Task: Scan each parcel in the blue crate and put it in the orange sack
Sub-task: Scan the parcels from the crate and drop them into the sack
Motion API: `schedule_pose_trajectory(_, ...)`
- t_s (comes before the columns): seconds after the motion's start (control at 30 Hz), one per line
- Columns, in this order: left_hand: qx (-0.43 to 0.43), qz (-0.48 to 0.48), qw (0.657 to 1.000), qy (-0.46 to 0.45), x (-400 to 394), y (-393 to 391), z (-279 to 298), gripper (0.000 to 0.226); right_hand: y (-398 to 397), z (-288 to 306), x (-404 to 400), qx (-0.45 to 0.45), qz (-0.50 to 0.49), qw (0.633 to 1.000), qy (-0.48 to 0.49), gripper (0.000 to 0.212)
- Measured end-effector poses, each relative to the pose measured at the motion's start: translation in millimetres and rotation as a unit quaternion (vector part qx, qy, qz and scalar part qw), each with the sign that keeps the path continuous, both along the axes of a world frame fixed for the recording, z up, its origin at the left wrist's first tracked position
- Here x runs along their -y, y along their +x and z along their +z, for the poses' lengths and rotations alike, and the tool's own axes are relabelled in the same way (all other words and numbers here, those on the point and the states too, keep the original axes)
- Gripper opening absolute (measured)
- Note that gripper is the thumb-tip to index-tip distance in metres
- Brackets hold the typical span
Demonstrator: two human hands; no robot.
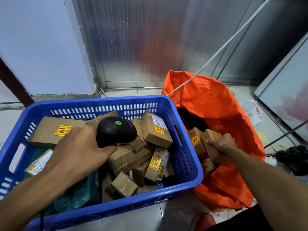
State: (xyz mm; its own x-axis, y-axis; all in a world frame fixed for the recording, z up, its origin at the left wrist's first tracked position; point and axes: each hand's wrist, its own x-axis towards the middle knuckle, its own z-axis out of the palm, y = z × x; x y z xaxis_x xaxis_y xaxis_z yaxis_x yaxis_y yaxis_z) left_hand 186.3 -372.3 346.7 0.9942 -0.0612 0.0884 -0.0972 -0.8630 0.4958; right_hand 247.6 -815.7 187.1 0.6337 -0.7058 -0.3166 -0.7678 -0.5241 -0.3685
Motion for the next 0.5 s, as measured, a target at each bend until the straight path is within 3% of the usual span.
schedule_pose_trajectory(0.27,0.0,-0.003,1.0,0.002,1,7,-12,0.027,6,-19,15,-0.023,-0.009,1.0,-0.015,0.07)
schedule_pose_trajectory(0.5,-0.008,0.005,1.0,0.021,4,12,-19,0.03,-8,-49,31,-0.048,-0.076,0.996,-0.007,0.073)
